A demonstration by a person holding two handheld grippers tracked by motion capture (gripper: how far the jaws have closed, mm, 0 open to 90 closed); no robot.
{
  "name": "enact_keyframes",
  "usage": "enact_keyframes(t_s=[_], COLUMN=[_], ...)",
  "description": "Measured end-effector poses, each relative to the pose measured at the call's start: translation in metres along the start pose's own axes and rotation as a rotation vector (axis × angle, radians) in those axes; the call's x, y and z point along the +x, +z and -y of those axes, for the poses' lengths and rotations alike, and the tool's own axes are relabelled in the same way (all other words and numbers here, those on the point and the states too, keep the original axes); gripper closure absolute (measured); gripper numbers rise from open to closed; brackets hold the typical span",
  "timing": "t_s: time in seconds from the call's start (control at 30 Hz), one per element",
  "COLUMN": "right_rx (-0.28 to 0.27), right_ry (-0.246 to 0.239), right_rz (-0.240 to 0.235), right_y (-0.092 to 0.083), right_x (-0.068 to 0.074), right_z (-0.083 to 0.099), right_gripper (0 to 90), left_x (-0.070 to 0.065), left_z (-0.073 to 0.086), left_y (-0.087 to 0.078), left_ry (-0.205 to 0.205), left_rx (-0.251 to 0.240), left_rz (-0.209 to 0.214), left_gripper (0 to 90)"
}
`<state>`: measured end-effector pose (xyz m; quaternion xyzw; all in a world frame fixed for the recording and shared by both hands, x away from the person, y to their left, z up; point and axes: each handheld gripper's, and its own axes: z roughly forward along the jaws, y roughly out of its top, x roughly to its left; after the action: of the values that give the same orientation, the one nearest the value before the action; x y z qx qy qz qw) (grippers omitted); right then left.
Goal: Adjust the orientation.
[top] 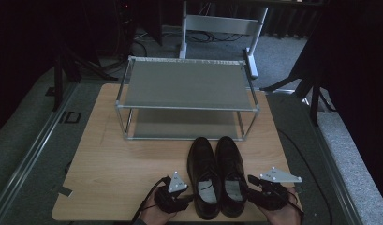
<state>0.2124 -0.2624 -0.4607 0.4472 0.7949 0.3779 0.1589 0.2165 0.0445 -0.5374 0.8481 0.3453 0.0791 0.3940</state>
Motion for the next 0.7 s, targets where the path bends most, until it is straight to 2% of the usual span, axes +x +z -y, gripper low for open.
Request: enact_keyframes(t_s=[0.07, 0.3, 0.57, 0.7], right_rx=[-0.002, 0.004, -0.003, 0.001], right_ry=[-0.002, 0.001, -0.012, -0.016], right_rz=[0.002, 0.006, 0.016, 0.020], right_y=[-0.001, 0.000, -0.006, -0.008], right_x=[0.000, -0.003, -0.004, -0.006], right_z=[0.000, -0.002, -0.007, -0.008], right_gripper=[54.4, 54.4, 53.6, 53.1], left_x=[0.000, -0.006, -0.028, -0.037], left_z=[-0.001, -0.004, -0.016, -0.020], left_y=[0.001, 0.003, 0.022, 0.029], left_ry=[-0.013, -0.010, 0.044, 0.051], left_rx=[-0.008, -0.013, -0.011, -0.020], left_rz=[0.011, 0.032, 0.123, 0.128], left_gripper=[59.9, 64.2, 63.3, 63.3])
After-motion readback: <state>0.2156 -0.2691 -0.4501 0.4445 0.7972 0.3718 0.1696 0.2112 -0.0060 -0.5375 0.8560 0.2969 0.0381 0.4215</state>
